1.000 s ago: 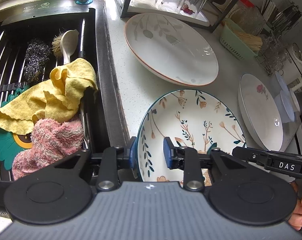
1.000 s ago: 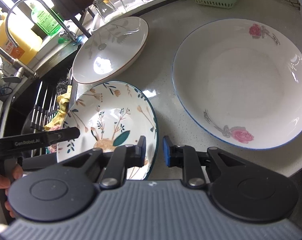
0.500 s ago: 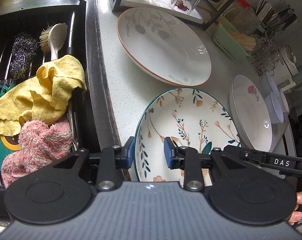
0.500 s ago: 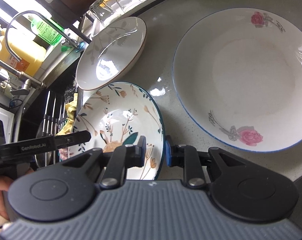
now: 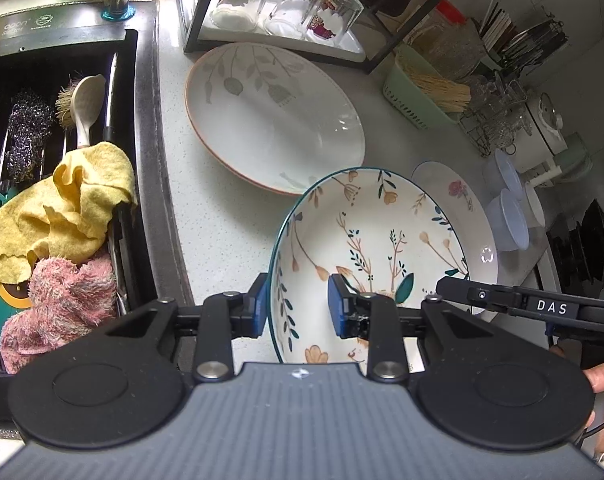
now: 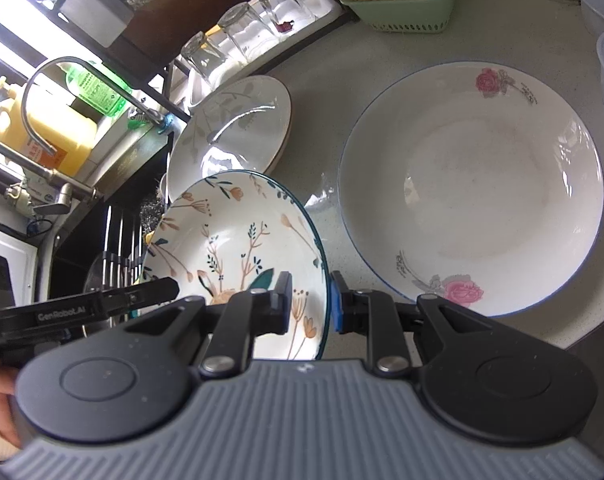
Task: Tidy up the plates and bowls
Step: 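Lift the floral plate with both grippers toward the pink-rose plate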
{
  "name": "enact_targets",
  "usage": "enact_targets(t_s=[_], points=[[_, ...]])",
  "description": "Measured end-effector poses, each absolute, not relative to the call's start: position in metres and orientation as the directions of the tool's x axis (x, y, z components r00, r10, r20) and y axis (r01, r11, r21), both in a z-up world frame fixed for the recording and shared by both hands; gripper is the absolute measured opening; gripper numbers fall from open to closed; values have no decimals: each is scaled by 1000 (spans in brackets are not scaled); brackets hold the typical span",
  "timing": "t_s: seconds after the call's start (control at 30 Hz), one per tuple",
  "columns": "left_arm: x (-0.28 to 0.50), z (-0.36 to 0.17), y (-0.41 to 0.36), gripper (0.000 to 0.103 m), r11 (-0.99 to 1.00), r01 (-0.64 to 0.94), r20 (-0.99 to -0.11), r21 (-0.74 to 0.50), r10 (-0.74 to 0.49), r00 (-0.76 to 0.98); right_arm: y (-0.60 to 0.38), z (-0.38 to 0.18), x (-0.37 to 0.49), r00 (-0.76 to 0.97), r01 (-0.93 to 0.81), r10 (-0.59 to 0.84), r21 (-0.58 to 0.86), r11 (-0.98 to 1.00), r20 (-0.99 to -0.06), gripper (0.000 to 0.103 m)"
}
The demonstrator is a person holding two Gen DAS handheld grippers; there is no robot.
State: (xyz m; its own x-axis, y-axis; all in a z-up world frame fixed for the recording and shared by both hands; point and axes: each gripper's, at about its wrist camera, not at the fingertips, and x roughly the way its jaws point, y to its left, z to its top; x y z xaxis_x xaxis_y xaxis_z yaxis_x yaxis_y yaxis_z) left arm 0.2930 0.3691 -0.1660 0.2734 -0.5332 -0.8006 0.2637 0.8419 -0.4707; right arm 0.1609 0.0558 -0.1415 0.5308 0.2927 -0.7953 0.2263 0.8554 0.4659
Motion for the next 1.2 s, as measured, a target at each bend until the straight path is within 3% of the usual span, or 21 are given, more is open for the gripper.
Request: enact_targets(t_s=[0.47, 1.2], points=[[317, -137, 276, 34, 817, 319, -779, -480, -564, 274, -27, -113, 173, 618, 214, 238, 452, 866, -749, 23], [342, -170, 153, 34, 863, 348, -878, -366, -444, 178, -113, -163, 174, 596, 270, 214, 444, 855, -774, 23]])
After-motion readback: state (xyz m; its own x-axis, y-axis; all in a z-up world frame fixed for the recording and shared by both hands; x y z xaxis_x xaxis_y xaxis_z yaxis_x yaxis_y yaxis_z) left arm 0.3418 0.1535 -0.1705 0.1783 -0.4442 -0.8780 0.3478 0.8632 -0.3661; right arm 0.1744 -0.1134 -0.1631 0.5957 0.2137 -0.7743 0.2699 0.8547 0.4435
